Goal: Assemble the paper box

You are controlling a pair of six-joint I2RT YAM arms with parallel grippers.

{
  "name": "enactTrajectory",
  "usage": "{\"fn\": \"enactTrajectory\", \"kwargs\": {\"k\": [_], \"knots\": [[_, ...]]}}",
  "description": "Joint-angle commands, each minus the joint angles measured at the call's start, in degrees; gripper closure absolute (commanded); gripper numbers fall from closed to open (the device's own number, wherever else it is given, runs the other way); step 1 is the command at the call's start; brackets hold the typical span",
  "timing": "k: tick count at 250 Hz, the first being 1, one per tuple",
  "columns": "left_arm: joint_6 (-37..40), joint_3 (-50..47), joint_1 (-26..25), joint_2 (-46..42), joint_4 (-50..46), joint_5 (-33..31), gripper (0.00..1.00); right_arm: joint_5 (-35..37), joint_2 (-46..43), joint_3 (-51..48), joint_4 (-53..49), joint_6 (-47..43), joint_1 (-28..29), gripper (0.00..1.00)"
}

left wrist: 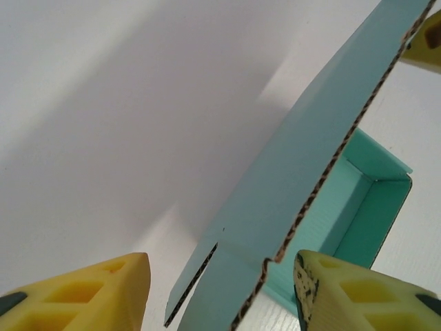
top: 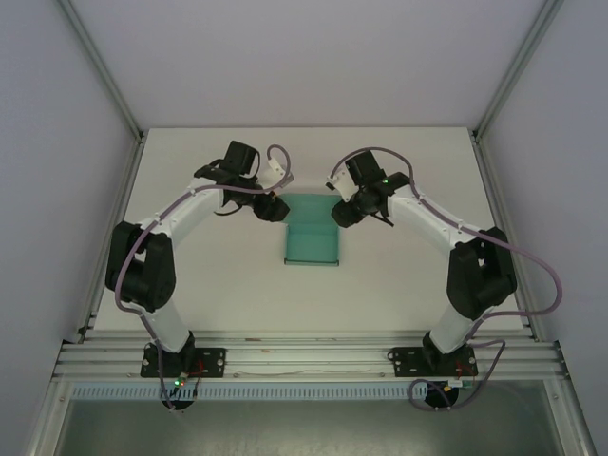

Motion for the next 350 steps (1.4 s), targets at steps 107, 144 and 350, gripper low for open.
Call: {"fn": "enactTrajectory", "kwargs": {"k": [107,144,350], "knots": [[-4.5,1.7,-1.0,-0.2,2.3,-5.9,1.0,1.3,0.8,3.4,-2.4,2.3,-0.2,0.96],[-11.3,1.8,-1.8,-0.7,5.1,-11.0,1.0,2.3,-0.1,3.8,0.0,8.6,-0.1,1.0],[-61.0,-4.8,-10.0,-0.8,22.4,-36.2,1.0,18.1,5.0,4.4,18.9,54.0,7.1,1.0]]}}
